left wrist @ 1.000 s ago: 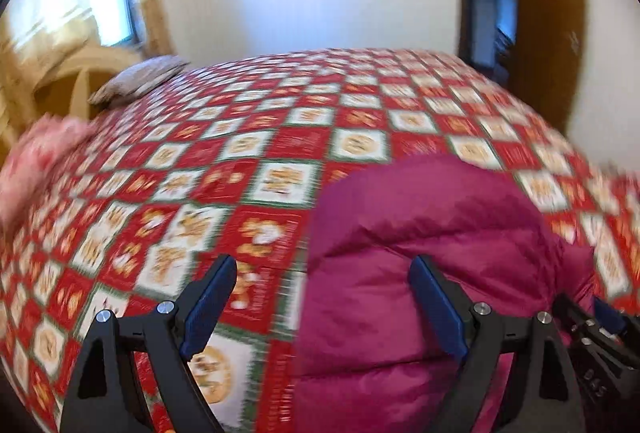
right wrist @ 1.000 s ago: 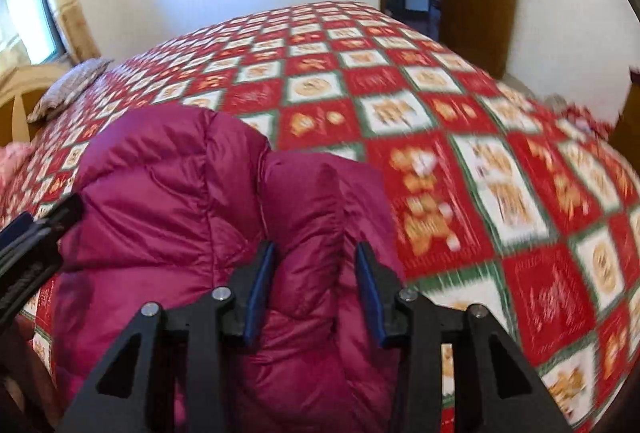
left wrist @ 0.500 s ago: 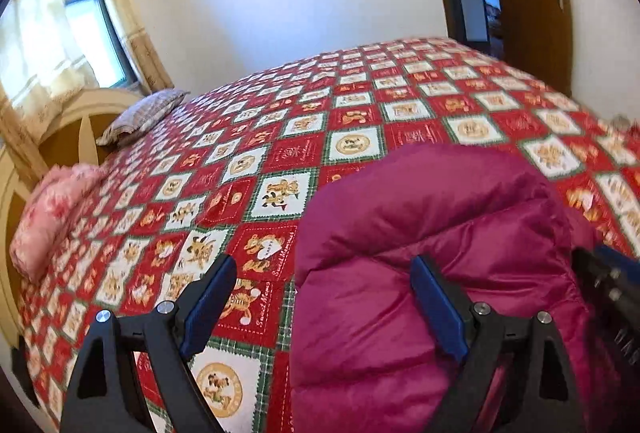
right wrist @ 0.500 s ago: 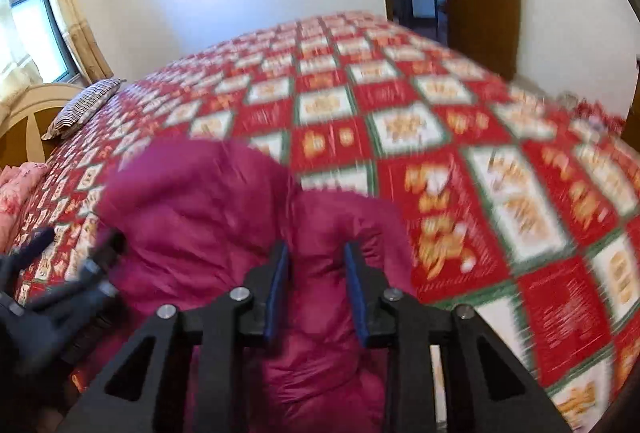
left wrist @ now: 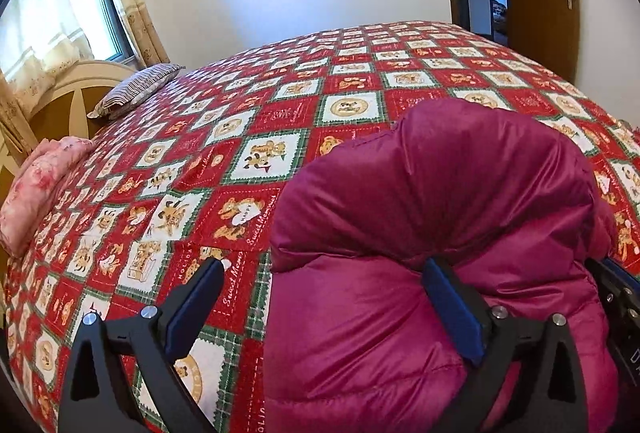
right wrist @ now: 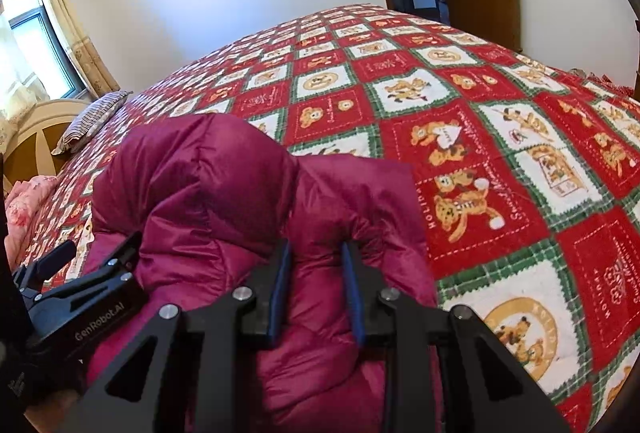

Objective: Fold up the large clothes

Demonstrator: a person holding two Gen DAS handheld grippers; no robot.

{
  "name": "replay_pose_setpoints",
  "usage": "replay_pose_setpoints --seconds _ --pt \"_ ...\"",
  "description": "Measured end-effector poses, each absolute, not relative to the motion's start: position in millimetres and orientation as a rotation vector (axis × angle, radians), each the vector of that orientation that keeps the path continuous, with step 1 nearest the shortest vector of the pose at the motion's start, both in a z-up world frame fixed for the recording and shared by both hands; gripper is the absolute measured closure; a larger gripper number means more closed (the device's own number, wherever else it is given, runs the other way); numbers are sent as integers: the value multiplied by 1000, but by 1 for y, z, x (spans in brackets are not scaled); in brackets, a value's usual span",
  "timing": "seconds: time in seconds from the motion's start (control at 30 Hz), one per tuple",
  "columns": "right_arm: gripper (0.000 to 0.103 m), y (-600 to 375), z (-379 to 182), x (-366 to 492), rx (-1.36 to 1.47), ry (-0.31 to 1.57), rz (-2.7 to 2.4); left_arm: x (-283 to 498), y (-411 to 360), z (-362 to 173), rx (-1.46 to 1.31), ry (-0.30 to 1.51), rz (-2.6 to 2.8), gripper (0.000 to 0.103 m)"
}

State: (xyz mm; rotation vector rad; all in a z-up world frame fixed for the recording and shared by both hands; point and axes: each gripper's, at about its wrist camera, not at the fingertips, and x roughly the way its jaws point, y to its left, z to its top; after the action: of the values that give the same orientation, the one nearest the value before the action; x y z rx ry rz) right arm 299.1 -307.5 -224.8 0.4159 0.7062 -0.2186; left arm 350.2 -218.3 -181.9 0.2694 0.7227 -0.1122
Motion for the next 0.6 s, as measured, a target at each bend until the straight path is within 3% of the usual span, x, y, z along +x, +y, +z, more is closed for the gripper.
replay_pose_setpoints --seconds 0.6 --pt "74 -297 -227 308 323 743 -268 350 -219 -189 286 725 -96 2"
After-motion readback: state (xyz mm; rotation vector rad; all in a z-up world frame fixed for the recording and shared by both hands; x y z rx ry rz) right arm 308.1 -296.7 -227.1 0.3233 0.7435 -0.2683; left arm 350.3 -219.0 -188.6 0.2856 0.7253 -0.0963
